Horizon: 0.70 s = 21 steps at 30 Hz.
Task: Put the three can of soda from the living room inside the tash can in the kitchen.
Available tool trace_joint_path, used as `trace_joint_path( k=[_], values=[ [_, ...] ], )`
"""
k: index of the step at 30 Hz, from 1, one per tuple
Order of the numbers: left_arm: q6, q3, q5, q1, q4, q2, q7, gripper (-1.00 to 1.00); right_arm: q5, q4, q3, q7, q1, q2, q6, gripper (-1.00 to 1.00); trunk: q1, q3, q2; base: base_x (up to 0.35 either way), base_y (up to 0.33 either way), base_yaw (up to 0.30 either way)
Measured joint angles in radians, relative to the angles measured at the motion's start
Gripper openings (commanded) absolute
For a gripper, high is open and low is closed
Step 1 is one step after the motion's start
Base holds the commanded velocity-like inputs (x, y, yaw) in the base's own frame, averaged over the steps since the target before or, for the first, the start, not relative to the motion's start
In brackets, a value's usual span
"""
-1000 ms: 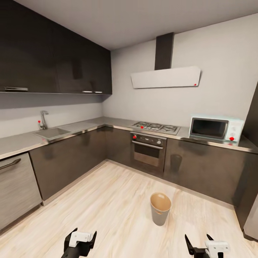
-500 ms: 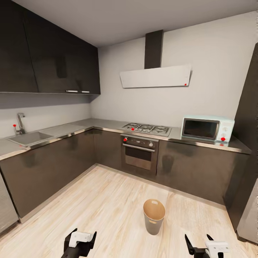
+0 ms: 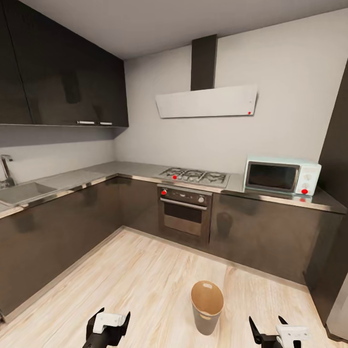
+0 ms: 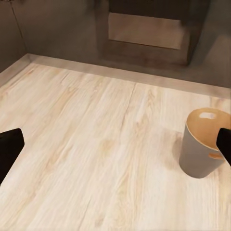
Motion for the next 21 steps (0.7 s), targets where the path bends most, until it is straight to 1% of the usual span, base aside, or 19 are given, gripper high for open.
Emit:
trace_joint_path(
  k=[17, 21],
  values=[
    [0.000, 0.000, 0.001, 0.000, 0.000, 0.001, 0.000, 1.00, 0.001, 0.001, 0.000, 0.001, 0.000, -0.001, 0.000, 1.00, 0.000, 0.000, 0.000, 0.319, 0.000, 0.000],
    [-0.002, 0.000, 0.002, 0.000, -0.001, 0.001, 0.000, 1.00, 0.002, 0.001, 0.005, 0.001, 0.000, -0.001, 0.002, 1.00, 0.000, 0.000, 0.000, 0.194, 0.000, 0.000]
  ],
)
